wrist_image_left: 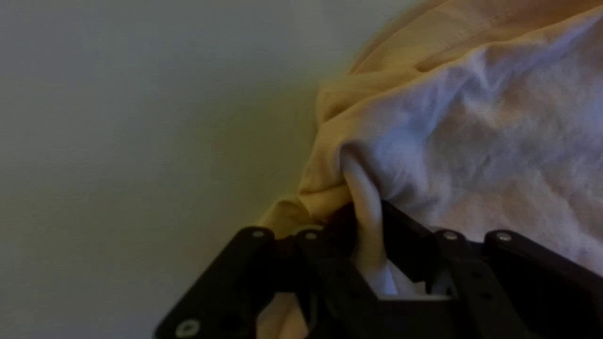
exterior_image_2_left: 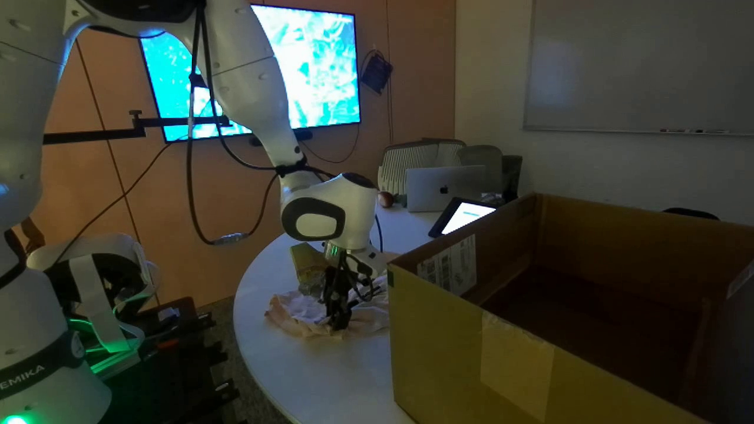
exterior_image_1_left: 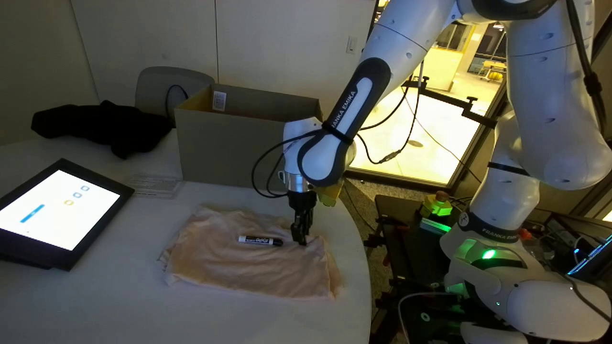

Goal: Pick up the marker and put it on the cloth, then put the cloth in box

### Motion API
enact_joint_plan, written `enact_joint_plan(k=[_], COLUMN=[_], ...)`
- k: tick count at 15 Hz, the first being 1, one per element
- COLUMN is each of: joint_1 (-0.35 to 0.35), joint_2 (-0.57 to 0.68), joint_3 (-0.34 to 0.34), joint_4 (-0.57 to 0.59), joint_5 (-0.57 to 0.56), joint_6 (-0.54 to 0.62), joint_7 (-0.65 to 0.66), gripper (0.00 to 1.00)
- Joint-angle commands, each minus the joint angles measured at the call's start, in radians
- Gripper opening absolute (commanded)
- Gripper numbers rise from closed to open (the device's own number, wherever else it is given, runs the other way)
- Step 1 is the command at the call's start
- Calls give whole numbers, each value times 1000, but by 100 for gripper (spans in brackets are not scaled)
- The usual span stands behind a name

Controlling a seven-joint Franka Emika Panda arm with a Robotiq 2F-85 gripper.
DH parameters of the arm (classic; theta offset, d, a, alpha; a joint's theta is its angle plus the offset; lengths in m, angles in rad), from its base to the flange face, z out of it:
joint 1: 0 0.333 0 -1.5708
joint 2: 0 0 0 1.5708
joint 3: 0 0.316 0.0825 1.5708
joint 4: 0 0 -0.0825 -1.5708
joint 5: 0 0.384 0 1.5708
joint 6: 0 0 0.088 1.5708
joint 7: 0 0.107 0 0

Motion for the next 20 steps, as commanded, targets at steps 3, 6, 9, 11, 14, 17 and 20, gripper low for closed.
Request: enact_joint_plan(k=[3, 6, 9, 11, 14, 17, 20], joint_1=[18, 36, 46, 9, -50, -93, -59], joint_2=[-54, -88, -102, -96, -82, -73, -54], joint_3=[-16, -26, -20, 27, 108, 201, 228], joint_4=[-20, -32, -27, -13, 7, 45, 104], joint_5=[-65, -112, -144, -109, -39, 54, 51], joint_6=[-34, -20, -19, -31, -43, -53, -89], joint_7=[5, 11, -5, -93, -254, -409, -441], gripper=[17, 17, 16, 14, 13, 14, 13])
